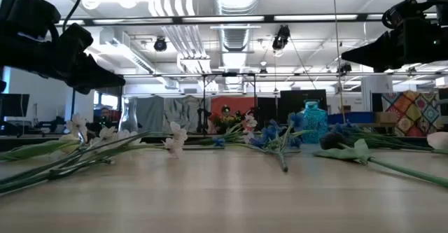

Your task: Sort flowers into vase by color

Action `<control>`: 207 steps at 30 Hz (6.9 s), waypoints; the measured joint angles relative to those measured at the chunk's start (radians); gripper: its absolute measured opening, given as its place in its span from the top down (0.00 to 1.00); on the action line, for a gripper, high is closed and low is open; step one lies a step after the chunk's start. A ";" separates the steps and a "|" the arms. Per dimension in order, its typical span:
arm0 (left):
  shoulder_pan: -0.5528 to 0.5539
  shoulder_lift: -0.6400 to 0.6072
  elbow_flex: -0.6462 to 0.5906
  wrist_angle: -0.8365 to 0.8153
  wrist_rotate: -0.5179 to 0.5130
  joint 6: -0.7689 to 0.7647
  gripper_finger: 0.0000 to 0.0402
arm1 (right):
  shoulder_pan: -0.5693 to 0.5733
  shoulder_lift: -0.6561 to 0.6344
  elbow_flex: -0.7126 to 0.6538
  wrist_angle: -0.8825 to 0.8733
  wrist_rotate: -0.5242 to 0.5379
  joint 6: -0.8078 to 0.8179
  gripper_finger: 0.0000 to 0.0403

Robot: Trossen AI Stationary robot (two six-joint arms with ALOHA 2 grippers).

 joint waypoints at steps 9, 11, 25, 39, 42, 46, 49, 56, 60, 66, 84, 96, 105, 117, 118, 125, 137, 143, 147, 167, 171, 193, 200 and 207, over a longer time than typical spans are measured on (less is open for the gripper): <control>0.000 0.000 0.000 0.000 0.000 0.000 1.00 | 0.000 0.000 0.000 0.000 0.000 0.000 0.98; 0.000 0.000 0.000 0.000 0.000 0.000 1.00 | 0.000 0.000 0.000 0.000 0.000 0.000 0.98; 0.000 0.000 0.000 0.000 0.000 0.000 1.00 | 0.000 0.000 0.000 0.000 0.000 0.000 0.98; 0.000 0.000 0.000 0.000 0.000 0.000 1.00 | 0.000 0.000 0.000 0.000 0.000 0.000 0.98; 0.000 0.000 0.000 0.000 0.000 0.000 1.00 | 0.000 0.000 0.000 0.000 0.000 0.000 0.98; 0.000 0.000 0.000 0.000 0.000 0.000 1.00 | 0.000 0.000 0.000 0.000 0.000 0.000 0.98; 0.000 0.000 0.000 0.000 0.000 0.000 1.00 | 0.000 0.000 0.000 0.001 0.000 0.000 0.98; 0.000 0.000 0.000 0.000 0.000 0.000 1.00 | 0.000 0.000 0.000 0.036 0.006 -0.044 0.98; 0.000 0.000 0.000 0.000 0.000 0.000 1.00 | 0.000 0.000 0.000 0.106 0.005 -0.065 0.98; 0.000 0.000 0.000 0.000 0.000 0.000 1.00 | 0.000 0.039 0.033 0.025 0.050 0.052 0.98; 0.000 0.000 0.000 0.001 0.000 0.000 1.00 | -0.019 0.566 0.425 -0.542 0.246 0.498 0.98; 0.000 0.000 0.000 0.001 0.000 0.000 1.00 | -0.171 0.827 0.606 -0.813 0.051 0.522 0.98; 0.000 0.000 0.000 0.001 0.000 0.000 1.00 | -0.254 0.858 0.602 -0.879 -0.055 0.520 0.97; 0.000 0.000 0.000 0.002 0.000 0.000 1.00 | -0.362 0.944 0.601 -0.926 -0.115 0.588 0.71; 0.000 0.000 0.000 0.003 0.000 0.002 1.00 | -0.374 0.968 0.601 -0.920 -0.117 0.590 0.68; 0.000 0.000 0.000 0.004 0.000 0.000 1.00 | -0.452 1.143 0.618 -0.893 -0.155 0.599 0.51; 0.000 0.000 0.000 0.004 0.000 -0.005 1.00 | -0.467 1.293 0.621 -0.794 -0.206 0.595 0.49; 0.000 0.000 0.000 0.004 0.000 -0.005 1.00 | -0.467 1.312 0.622 -0.769 -0.201 0.595 0.59; 0.000 0.000 0.000 0.004 0.000 -0.005 1.00 | -0.467 1.290 0.622 -0.753 -0.183 0.595 0.75; 0.000 0.000 0.000 -0.007 0.000 -0.026 1.00 | -0.449 1.168 0.690 -0.580 -0.155 0.597 0.96; 0.000 0.000 0.000 -0.008 0.000 -0.026 1.00 | -0.422 1.167 0.688 -0.477 -0.155 0.613 0.96; 0.000 0.000 0.001 -0.010 0.000 -0.055 1.00 | -0.320 1.154 0.687 0.234 -0.017 0.414 0.96; 0.000 0.000 0.001 -0.010 0.000 -0.059 1.00 | -0.320 1.076 0.687 0.360 0.286 0.158 0.96; 0.000 0.000 0.000 0.004 0.000 -0.056 1.00 | -0.324 1.013 0.687 0.423 0.507 0.006 0.96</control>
